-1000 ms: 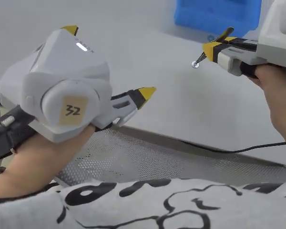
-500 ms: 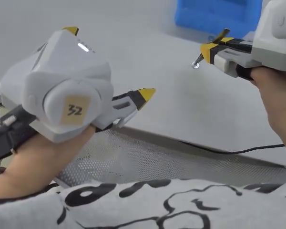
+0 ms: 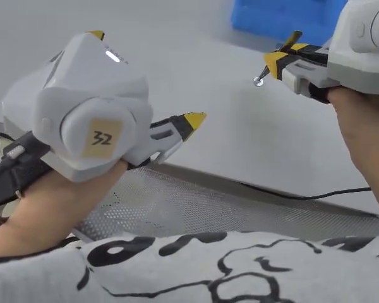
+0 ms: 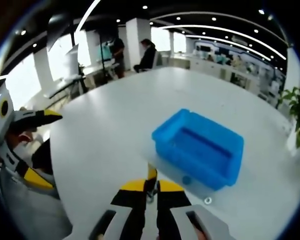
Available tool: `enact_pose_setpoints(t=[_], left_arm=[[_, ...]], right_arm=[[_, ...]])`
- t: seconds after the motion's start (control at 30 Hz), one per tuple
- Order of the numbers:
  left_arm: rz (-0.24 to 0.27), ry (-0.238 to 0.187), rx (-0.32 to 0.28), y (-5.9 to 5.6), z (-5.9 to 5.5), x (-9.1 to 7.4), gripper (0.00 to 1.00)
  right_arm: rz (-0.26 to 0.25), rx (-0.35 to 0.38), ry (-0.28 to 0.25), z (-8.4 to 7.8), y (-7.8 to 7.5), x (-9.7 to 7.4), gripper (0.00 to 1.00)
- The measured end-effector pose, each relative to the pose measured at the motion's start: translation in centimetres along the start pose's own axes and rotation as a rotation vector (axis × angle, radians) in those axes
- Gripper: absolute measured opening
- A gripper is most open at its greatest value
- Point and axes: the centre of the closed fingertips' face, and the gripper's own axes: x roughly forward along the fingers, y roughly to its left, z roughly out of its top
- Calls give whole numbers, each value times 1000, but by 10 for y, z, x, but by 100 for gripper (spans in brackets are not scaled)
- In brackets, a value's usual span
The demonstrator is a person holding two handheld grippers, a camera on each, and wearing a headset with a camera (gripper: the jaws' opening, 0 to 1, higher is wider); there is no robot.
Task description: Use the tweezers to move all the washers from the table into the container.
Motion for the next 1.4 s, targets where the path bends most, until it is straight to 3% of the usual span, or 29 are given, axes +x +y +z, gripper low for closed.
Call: enact_pose_setpoints(t=[0.33,0.67,1.07,1.4], left_arm=[[-1,2,4,-1,0,-2,97],[-4,8,10,-2,0,-2,97],[-14,17,7,-3,-2,0,97],[-7,18,2,-1,-4,1,96]], right_arm=[[8,3,-67,35,-2,-19,3],[-28,-11,-149,67,-14,-26,3],[-82,-21,-223,100,-40,-10,3],[-114,12,-191,88,-53,24,3]])
